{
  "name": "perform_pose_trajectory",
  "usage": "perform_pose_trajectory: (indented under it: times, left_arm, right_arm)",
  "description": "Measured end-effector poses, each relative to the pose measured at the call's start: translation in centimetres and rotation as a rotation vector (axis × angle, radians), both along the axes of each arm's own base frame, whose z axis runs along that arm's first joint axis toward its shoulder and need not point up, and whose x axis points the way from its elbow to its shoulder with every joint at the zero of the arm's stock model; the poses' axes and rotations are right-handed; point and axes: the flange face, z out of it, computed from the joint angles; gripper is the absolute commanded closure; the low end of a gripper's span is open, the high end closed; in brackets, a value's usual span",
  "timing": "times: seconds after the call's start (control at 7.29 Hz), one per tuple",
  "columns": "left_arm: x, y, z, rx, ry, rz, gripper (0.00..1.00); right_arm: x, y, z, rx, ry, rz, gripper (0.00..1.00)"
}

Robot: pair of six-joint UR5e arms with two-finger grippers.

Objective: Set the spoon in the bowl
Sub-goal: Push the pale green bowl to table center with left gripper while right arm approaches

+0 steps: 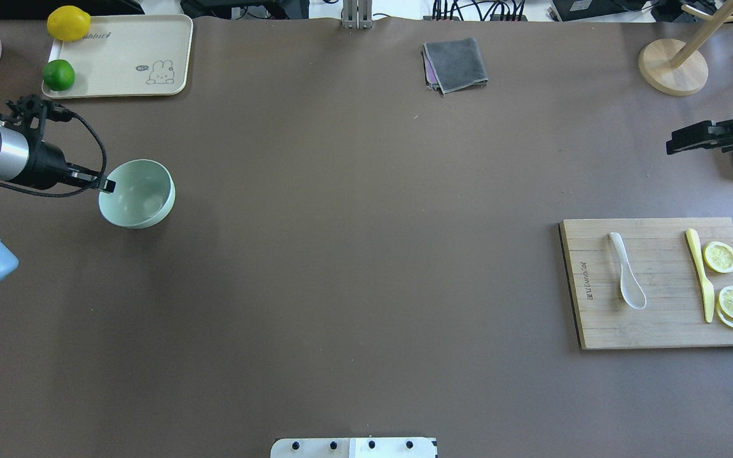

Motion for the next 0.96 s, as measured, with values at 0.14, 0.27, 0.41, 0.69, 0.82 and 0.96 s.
perform_pose_trajectory:
  times: [0.14, 0.27, 0.41, 0.69, 0.82, 0.96]
  left_arm:
    - [0.5, -0.6, -2.1, -0.013, 0.028, -0.019, 1.0]
    - [1.6, -1.3, -4.6, -0.038, 0.064, -0.04, 1.0]
    - [3.7, -1.5, -7.5, -0.058, 0.084, -0.052, 1.0]
    - [9.9, 0.0, -15.1, -0.095, 0.042, -0.059, 1.0]
    - [13.3, 1.4, -19.1, -0.114, 0.004, -0.059, 1.0]
    - [17.0, 3.4, -22.1, -0.131, -0.02, -0.062, 1.0]
  right_arm:
    - [0.0, 0.0, 0.0, -0.001, 0.0, 0.0, 0.0]
    - [0.0, 0.0, 0.1, -0.002, 0.001, 0.0, 0.0]
    - [0.0, 0.0, 0.2, -0.003, 0.001, 0.0, 0.0]
    - [0.1, 0.0, 0.3, -0.006, 0.002, 0.002, 0.0]
    - [0.1, 0.1, 0.4, -0.008, 0.003, 0.002, 0.0]
    - [0.1, 0.1, 0.5, -0.01, 0.005, 0.003, 0.0]
